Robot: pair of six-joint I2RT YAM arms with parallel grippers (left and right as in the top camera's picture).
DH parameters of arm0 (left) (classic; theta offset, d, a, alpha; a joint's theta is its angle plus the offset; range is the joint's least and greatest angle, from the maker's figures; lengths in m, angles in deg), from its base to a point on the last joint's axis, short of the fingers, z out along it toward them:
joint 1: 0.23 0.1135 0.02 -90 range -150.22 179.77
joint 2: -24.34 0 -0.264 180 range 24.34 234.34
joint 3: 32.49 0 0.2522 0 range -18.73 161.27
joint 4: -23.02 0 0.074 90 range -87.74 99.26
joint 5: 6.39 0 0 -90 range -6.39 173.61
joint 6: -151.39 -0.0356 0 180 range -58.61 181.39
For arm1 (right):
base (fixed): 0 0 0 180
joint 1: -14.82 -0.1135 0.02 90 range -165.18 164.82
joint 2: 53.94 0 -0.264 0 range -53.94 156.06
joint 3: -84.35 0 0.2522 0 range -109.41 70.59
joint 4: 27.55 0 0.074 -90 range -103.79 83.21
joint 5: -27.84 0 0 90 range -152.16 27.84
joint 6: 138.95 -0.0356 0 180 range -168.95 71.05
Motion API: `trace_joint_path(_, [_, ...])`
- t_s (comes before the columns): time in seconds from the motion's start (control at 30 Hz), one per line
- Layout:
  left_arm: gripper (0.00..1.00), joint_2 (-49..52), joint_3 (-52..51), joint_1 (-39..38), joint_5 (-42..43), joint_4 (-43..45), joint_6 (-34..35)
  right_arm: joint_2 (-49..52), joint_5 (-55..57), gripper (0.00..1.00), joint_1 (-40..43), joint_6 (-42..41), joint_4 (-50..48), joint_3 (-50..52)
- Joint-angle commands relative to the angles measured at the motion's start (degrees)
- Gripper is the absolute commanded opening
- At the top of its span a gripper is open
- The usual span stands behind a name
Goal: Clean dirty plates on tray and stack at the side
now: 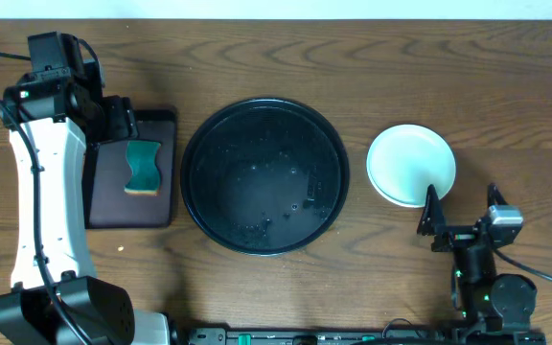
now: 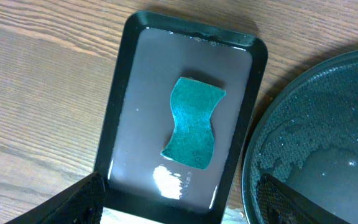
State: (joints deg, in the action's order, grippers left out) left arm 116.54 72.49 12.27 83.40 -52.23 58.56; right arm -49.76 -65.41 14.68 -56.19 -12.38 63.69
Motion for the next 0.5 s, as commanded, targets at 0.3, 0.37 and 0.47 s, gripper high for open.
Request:
trace_joint_path(0.3, [0.78, 0.17, 0.52, -0.02, -0.28, -0.15, 0.07, -3.61, -0.66, 0.99, 0.59, -2.99, 2.62, 6.60])
trace_joint_path(0.37, [0.78, 0.17, 0.50, -0.02, -0.28, -0.15, 0.07, -3.58, -0.66, 0.99, 0.59, -2.97, 2.60, 6.60])
trace_joint_path(0.47, [0.79, 0.17, 0.52, -0.02, -0.28, -0.15, 0.09, -3.54, -0.63, 0.99, 0.59, -2.97, 2.58, 6.60])
